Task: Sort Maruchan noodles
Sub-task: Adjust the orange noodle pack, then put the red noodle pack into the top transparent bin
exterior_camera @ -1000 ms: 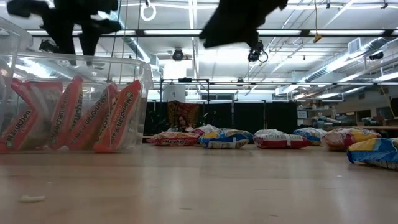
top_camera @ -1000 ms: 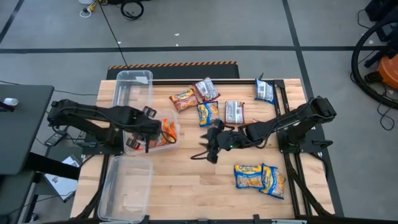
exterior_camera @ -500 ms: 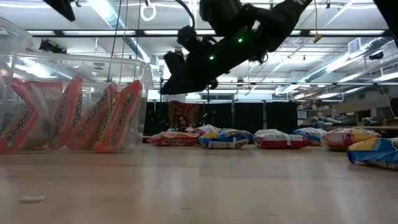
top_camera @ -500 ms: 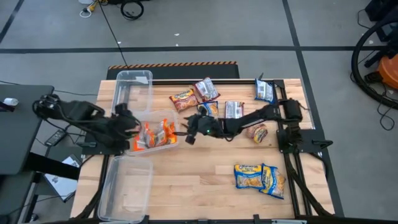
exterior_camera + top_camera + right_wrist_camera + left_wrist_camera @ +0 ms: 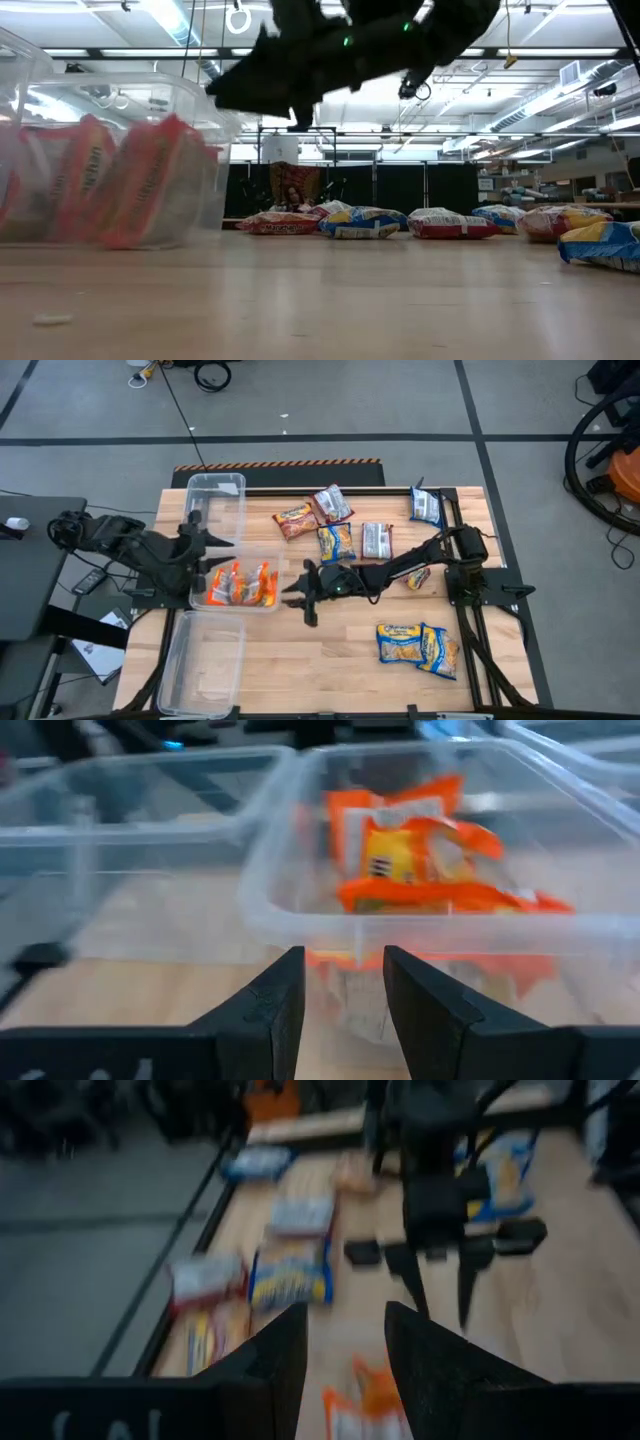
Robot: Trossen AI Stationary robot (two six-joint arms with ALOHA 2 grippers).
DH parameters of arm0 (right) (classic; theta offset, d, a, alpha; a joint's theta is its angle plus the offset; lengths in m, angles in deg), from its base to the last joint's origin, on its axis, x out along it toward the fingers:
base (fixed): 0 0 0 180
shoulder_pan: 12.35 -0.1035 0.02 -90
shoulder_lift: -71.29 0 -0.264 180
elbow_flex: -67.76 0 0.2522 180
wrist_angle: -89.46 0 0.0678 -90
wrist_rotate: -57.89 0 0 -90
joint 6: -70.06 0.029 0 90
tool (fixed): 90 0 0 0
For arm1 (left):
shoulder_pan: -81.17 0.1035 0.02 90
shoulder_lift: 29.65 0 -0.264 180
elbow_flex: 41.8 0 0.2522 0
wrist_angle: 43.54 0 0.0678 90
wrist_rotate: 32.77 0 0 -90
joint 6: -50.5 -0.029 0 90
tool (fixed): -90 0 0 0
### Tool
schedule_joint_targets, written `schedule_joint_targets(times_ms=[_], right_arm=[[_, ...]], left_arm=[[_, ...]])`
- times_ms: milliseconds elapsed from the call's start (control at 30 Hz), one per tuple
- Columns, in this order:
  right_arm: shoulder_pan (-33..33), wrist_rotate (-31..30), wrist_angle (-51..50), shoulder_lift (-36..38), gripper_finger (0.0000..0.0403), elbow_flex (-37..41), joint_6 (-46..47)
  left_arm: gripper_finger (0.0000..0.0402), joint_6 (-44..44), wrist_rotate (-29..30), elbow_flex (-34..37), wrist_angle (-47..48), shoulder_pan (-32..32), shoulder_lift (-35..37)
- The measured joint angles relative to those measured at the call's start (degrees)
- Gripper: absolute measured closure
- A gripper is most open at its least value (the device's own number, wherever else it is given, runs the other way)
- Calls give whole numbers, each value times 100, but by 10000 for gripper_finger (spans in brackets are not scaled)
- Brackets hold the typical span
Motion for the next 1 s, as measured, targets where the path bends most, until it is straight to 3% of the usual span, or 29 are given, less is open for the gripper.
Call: schedule_joint_targets(times_ms=[100,233,467,633,800,1000], right_arm=[[-84,-320,-503,378,259,-2,-14],[-106,-1245,-1711,993,259,-7,-15],[-44,-2719,-3624,1964,259,-4,178],[24,-2897,-5054,2604,259,-4,484],[-53,-3208,-6084,3225,259,-2,680],[-188,-3237,-6369,3673,259,-2,757]], left_arm=[[260,-575,-244,0,-641,271,-93],[260,-907,-637,2,-1079,802,-293],[260,-1345,-1540,2,-1579,2293,-993],[260,-1413,-2219,2,-1824,3357,-1823],[260,-1436,-2241,2,-2600,3938,-2814],[260,-1091,-2240,-341,-3415,4316,-4124]])
